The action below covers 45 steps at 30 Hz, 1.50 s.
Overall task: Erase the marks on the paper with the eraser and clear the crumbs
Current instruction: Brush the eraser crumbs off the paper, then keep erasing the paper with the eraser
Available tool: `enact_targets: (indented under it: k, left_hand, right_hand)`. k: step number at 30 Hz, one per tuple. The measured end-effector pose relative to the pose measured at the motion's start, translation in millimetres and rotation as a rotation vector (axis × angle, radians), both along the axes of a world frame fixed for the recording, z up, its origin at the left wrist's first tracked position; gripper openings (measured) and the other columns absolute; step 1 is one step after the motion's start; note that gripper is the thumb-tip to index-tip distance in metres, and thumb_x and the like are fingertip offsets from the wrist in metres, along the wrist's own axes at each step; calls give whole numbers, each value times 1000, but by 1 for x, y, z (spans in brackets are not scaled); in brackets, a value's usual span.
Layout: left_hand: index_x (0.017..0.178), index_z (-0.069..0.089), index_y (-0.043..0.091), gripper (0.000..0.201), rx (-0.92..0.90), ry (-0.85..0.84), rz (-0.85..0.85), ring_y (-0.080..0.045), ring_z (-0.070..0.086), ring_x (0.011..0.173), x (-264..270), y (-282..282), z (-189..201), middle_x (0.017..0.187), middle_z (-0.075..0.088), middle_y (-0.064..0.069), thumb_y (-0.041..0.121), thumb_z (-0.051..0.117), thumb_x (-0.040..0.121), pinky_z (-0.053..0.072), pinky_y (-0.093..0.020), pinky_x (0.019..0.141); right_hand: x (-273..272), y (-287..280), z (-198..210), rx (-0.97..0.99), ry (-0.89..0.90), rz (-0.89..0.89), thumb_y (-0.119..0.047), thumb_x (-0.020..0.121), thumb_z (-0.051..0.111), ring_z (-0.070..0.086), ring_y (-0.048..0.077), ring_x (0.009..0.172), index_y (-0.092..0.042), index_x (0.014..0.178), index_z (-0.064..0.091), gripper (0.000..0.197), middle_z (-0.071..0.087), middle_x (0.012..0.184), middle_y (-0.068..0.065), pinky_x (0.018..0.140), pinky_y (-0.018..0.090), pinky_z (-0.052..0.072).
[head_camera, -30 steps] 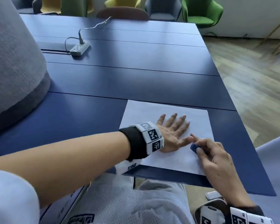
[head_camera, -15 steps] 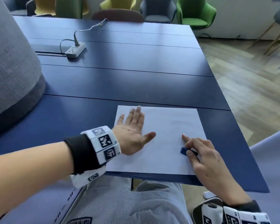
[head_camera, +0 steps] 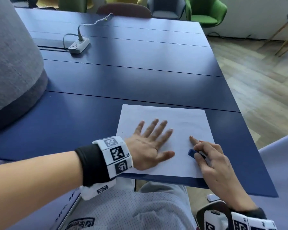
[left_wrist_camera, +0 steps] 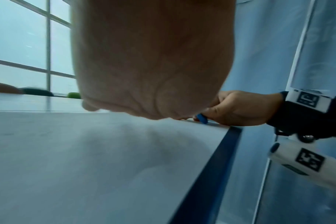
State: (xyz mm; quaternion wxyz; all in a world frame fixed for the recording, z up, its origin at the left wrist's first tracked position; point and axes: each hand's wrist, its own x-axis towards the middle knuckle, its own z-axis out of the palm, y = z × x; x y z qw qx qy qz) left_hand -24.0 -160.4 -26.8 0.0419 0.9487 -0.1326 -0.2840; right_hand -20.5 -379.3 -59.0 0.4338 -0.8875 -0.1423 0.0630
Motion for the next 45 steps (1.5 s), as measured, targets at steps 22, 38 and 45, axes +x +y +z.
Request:
enact_targets:
  k: [22,38,45]
  left_hand:
    - [154,14,39,80,36,-146,135,-37,15,145,87,-3,22,162,-2,-12,67,49,88,36,-47,107]
    - [152,7,50,100,117,-142,80,-49,9,145,93,3,11,164,-8,-6,79,60,72,25,-46,111]
    - [153,3,48,106,144,-129,54,-55,10,142,100,4,9,164,-4,-6,82,59,69,28,-47,109]
  right_hand:
    - [5,1,11,-92,31,-13,-10,89,61,55,-4,113,-29,85,62,19,56,117,-16,90,-2,34]
    - [132,41,38,-272,28,-61,-21,83,70,67,17,53,-13,90,65,12,69,79,9,49,23,53]
    - [126,51,32,-204,82,-39,-11,79,71,59,18,45,-7,79,70,4,69,62,11,44,24,51]
